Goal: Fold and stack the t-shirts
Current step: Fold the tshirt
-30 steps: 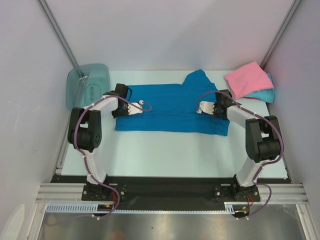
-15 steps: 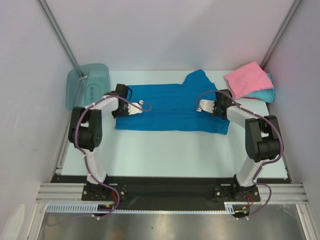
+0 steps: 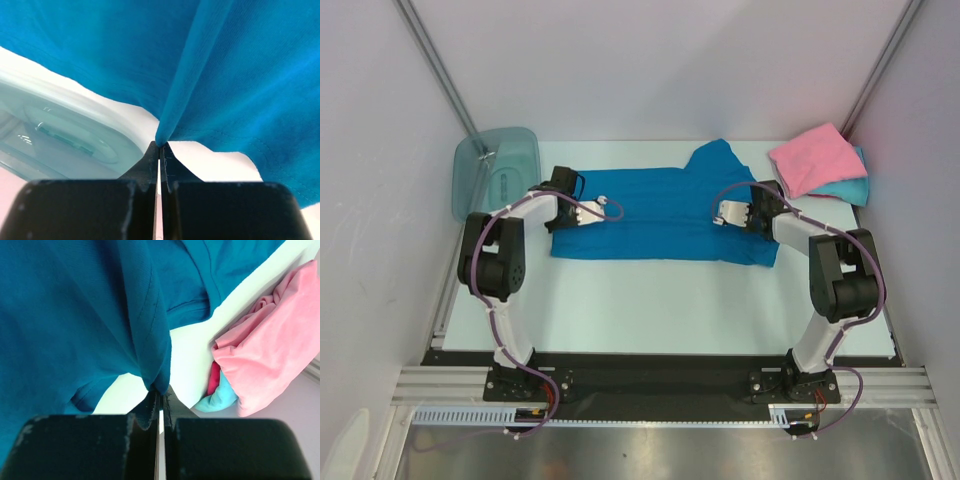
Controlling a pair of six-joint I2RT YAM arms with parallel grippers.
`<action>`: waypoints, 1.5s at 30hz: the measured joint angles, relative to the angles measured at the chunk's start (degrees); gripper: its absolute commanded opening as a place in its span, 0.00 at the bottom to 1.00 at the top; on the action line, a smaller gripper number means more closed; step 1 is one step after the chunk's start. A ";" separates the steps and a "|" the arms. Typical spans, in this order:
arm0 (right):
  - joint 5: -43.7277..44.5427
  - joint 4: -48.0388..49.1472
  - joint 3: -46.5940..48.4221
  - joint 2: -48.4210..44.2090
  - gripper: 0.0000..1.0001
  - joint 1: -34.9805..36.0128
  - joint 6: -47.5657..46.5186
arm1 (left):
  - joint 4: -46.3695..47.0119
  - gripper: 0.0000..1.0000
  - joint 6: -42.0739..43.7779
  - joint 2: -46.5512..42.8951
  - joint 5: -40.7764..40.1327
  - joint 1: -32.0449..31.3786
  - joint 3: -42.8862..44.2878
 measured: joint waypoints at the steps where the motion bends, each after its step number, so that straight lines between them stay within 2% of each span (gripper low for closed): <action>1: 0.02 0.20 0.00 0.15 0.00 -0.02 -0.11 | 0.39 0.00 -0.02 0.11 -0.31 0.00 0.00; 21: 1.07 4.94 -0.94 1.27 0.00 -0.37 -0.66 | 4.94 0.00 -0.48 2.47 -3.37 0.00 1.07; 45: 1.64 9.81 -1.14 3.72 0.00 -0.92 -1.95 | 6.14 0.00 -0.76 4.17 -4.48 0.00 1.16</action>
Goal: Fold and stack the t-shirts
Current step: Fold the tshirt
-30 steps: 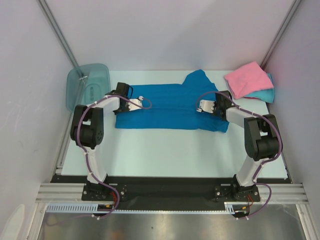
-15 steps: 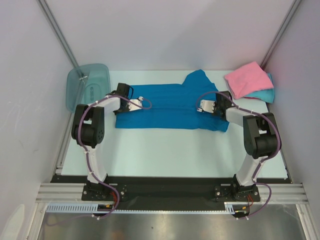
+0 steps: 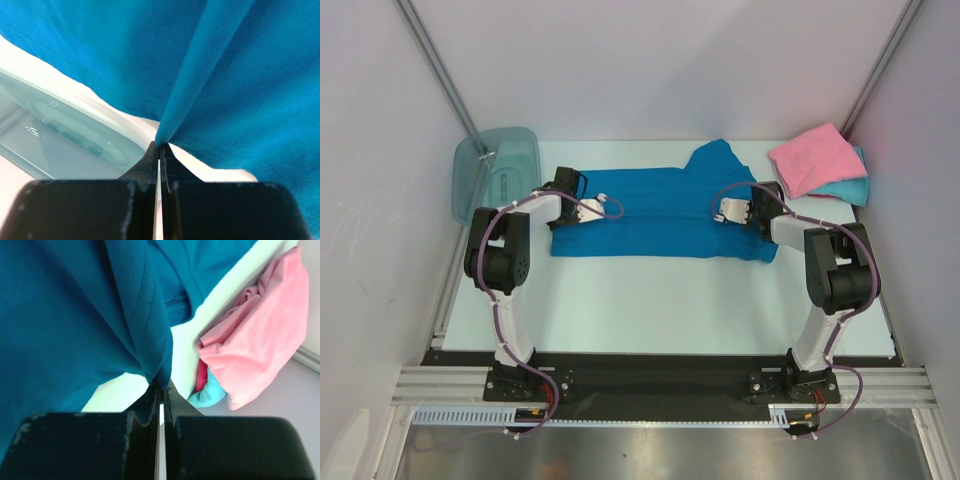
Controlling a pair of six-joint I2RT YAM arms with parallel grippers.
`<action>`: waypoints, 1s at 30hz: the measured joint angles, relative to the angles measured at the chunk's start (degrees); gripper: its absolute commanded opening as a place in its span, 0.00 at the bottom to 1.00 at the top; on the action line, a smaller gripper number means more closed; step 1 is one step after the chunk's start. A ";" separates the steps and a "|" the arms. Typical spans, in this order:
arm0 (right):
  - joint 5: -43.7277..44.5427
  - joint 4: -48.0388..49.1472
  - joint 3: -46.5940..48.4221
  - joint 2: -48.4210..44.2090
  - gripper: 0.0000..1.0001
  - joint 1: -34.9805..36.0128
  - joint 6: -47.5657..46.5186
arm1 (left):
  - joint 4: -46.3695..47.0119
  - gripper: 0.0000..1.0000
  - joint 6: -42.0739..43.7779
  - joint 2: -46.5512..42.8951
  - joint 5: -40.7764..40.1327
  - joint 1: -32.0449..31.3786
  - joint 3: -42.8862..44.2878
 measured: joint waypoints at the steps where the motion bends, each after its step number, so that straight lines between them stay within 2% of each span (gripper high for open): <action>1: 0.04 0.59 0.00 0.13 0.00 0.00 -0.02 | 0.00 0.00 -0.17 0.00 -0.02 0.00 0.00; 18: 1.33 9.01 0.00 1.75 0.00 1.40 -0.02 | 0.02 0.00 -0.79 0.11 -0.81 0.00 0.00; 30: 2.19 10.27 0.02 2.73 0.00 2.51 -0.02 | 0.00 0.00 -0.81 0.79 -1.11 0.00 0.02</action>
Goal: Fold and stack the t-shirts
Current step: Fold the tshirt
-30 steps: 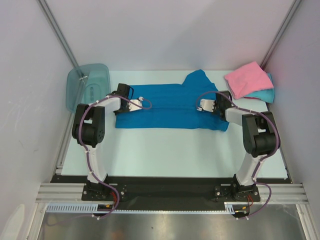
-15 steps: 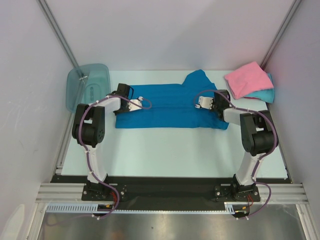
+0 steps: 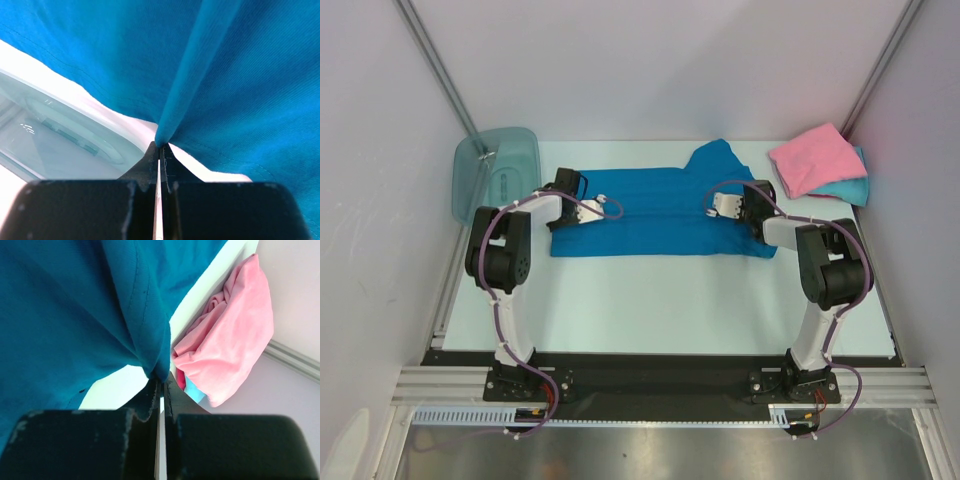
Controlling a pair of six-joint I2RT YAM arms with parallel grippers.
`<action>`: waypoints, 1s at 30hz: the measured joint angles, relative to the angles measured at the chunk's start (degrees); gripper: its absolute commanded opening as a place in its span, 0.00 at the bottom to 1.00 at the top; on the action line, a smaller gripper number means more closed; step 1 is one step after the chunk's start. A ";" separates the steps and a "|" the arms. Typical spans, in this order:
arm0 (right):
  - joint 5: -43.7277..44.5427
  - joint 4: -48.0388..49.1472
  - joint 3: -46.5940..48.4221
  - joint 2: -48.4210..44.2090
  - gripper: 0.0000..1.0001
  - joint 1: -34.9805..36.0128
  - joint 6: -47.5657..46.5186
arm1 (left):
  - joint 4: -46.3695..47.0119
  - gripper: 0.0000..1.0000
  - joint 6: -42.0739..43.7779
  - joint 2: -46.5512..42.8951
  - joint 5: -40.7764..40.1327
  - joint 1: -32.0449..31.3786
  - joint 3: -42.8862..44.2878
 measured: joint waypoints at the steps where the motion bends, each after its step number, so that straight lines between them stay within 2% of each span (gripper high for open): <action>1: 0.02 0.02 0.00 0.07 0.00 0.02 0.00 | 0.02 0.00 0.00 0.00 -0.02 0.00 0.00; 6: 0.07 0.28 0.00 0.55 0.00 0.02 0.00 | 0.02 0.00 0.00 0.02 -0.22 0.00 0.09; 7: 0.07 0.33 0.00 0.57 0.00 0.02 0.00 | 0.00 0.04 -0.02 0.09 -0.22 0.00 0.17; 8: 0.07 0.42 0.00 0.57 0.00 0.04 0.00 | -0.02 0.18 -0.04 0.24 -0.26 0.00 0.33; 9: 0.07 0.57 0.00 0.57 0.00 0.09 0.00 | 0.07 0.66 -0.02 0.46 -0.37 0.00 0.55; 10: 0.11 0.68 0.00 0.57 0.00 0.13 0.00 | 0.13 0.78 0.07 0.70 -0.83 0.00 0.70; 11: 0.17 0.76 0.00 0.57 0.00 0.20 0.00 | 0.50 0.85 0.42 0.85 -2.51 -0.02 0.79; 12: 0.24 0.85 0.00 0.57 0.00 0.26 0.02 | 1.11 1.00 -0.13 0.72 -3.48 -0.09 1.33; 15: 0.46 0.90 0.00 0.59 0.00 0.37 0.00 | 2.91 1.00 -0.59 0.61 -4.28 -0.02 1.92; 18: 0.74 1.22 0.00 0.63 0.14 0.42 0.02 | 3.10 1.00 -0.61 0.61 -4.79 -0.02 1.88; 20: 1.11 1.55 0.00 0.74 0.53 0.57 0.22 | 3.10 1.00 -0.83 0.61 -4.94 -0.04 1.88; 21: 1.57 1.86 0.04 0.94 0.66 0.68 0.28 | 3.13 1.00 -0.90 0.61 -4.98 -0.07 1.88; 22: 1.86 2.27 0.07 1.20 0.92 0.76 0.20 | 3.13 1.00 -0.96 0.61 -5.07 -0.09 1.88; 23: 2.23 2.91 0.04 1.51 0.99 0.90 0.13 | 3.13 1.00 -0.98 0.61 -5.14 -0.13 1.86; 30: 3.26 3.58 1.01 2.10 1.00 1.73 1.88 | 3.10 1.00 -1.03 0.39 -5.22 -0.61 1.77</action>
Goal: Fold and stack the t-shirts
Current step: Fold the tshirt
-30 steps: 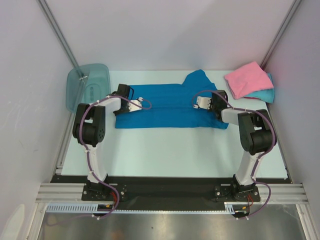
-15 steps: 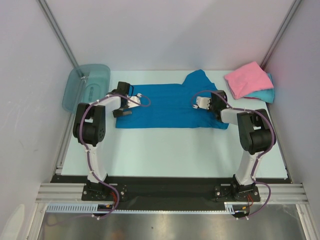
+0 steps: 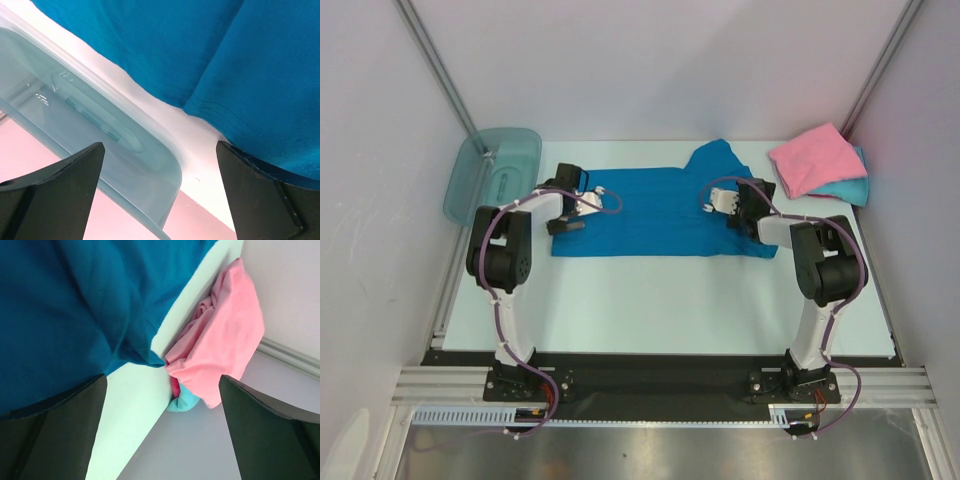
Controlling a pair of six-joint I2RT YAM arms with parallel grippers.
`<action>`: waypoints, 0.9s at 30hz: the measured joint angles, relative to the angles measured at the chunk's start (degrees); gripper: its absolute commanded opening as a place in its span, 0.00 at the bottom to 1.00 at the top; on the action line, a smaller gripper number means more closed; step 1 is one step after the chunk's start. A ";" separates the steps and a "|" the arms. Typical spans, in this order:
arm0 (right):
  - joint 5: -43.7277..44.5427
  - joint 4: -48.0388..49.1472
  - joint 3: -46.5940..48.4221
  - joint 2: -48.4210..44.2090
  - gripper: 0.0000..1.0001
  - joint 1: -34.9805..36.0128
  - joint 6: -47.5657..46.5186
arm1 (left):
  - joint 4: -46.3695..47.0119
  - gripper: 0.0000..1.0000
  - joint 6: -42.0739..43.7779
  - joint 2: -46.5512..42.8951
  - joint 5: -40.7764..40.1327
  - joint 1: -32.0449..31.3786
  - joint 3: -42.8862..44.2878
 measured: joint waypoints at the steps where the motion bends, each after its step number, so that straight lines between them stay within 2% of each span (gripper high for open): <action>1: -0.02 -0.13 0.42 0.00 1.00 0.09 0.44 | 0.02 1.00 0.00 -0.11 -0.07 -0.07 0.00; 4: -0.07 -2.89 2.95 -0.07 1.00 0.26 4.00 | 0.07 1.00 -0.22 -0.50 -0.68 -0.28 0.00; 8: -0.22 -11.39 9.64 -0.98 1.00 0.46 11.96 | 2.56 1.00 -2.40 -1.75 -2.82 -0.44 0.37; 13: -3.43 -20.92 12.00 -9.38 0.96 0.90 20.20 | 6.78 1.00 -5.77 -7.23 -0.59 -0.55 1.22; 16: -5.70 -23.12 7.61 -16.37 0.91 1.79 20.59 | 8.20 1.00 -5.11 -13.86 4.26 -1.31 -0.70; 21: -9.40 -28.48 -4.50 -22.21 0.86 3.37 16.09 | 7.19 1.00 0.48 -26.49 15.10 -3.15 -12.83; 27: -11.93 -36.92 -14.38 -23.89 0.84 3.41 10.01 | 3.93 1.00 8.55 -28.57 20.57 -3.54 -25.42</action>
